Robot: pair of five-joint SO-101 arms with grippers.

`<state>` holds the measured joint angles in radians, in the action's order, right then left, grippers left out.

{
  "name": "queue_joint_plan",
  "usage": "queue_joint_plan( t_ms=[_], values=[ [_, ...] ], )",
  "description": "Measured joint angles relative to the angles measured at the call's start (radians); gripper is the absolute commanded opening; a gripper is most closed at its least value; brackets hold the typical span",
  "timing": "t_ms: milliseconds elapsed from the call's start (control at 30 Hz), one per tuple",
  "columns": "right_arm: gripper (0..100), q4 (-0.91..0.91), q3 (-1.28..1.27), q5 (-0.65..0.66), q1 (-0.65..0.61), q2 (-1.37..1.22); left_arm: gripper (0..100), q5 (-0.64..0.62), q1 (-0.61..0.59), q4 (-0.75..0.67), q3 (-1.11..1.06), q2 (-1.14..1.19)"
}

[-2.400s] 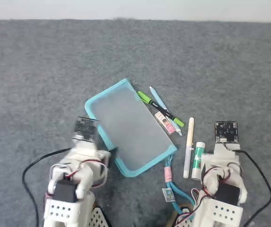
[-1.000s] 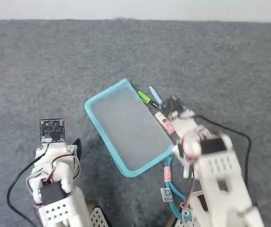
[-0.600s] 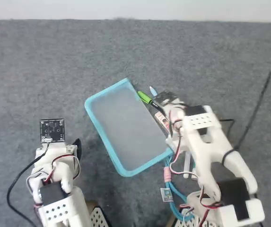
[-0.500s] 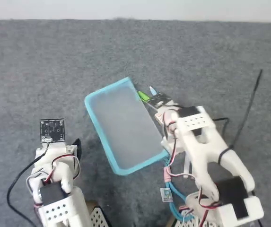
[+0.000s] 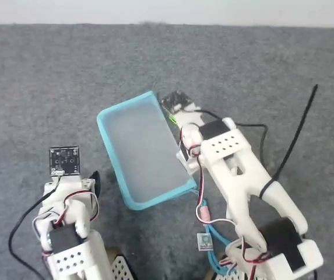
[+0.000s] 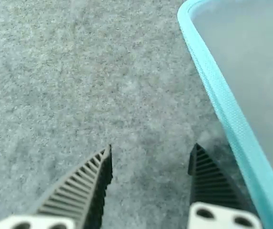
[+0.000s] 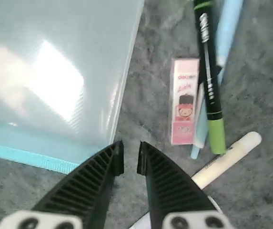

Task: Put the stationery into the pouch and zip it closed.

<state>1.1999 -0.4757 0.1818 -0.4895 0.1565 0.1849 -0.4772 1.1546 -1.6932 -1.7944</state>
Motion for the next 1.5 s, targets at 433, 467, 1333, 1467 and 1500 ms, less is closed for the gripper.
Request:
queue_joint_plan(
  t_ms=[433,467,1333,1467,1500],
  values=[
    [12.4,0.028,-0.041,-0.014,-0.109,-0.006,25,0.003,0.000,0.000,0.000,0.000],
    [13.7,0.028,-0.048,-0.014,-0.118,-0.006,25,0.003,0.000,0.000,0.000,0.000],
    [13.1,-0.304,-0.396,0.032,-0.003,0.106,25,0.003,0.000,0.000,0.000,0.000],
    [7.8,-0.308,-0.344,0.015,0.091,0.071,25,0.003,0.000,0.000,0.000,0.000],
    [7.7,-0.310,-0.324,-0.005,0.112,0.058,25,0.003,0.000,0.000,0.000,0.000]
  ],
)
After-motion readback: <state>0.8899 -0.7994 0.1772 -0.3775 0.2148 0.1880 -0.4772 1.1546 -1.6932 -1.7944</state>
